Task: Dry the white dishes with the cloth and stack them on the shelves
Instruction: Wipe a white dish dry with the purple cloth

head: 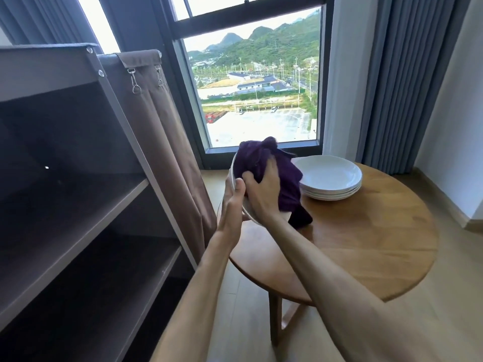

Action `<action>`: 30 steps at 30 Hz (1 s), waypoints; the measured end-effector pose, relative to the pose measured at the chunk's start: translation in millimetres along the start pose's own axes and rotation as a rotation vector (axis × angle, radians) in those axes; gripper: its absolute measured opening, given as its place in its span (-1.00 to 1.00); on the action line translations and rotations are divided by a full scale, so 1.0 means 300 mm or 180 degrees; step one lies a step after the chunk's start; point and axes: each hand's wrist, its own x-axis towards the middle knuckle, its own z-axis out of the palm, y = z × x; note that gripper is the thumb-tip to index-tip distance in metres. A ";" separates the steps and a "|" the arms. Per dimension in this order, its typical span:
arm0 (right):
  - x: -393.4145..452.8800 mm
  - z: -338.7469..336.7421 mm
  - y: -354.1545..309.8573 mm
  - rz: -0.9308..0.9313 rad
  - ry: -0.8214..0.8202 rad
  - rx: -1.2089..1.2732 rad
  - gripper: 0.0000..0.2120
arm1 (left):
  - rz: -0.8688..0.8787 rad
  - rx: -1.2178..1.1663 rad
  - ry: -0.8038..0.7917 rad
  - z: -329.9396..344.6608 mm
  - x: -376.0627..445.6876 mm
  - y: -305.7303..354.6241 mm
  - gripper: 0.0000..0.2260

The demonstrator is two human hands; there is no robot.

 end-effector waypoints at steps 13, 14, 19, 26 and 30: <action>0.014 -0.140 -0.048 0.0489 -0.1906 -0.0194 -0.59 | -0.0092 -0.0896 0.0604 -0.007 0.001 -0.019 -0.29; 0.020 -0.160 -0.043 0.0518 -0.1970 -0.0610 -0.61 | -0.0210 -0.0957 0.0610 -0.018 0.006 -0.018 -0.32; -0.070 -0.160 0.087 0.0623 -0.0413 -0.1993 -0.73 | -0.0386 -0.0897 0.0675 -0.034 0.019 -0.023 -0.37; 0.032 -0.139 0.108 0.0994 0.0829 -0.1558 -0.73 | -0.0213 -0.0455 0.0215 0.016 -0.048 -0.070 -0.46; 0.099 -0.102 0.027 0.0872 0.1069 -0.0885 -0.77 | 0.0076 -0.0088 0.0173 0.063 -0.045 -0.030 -0.51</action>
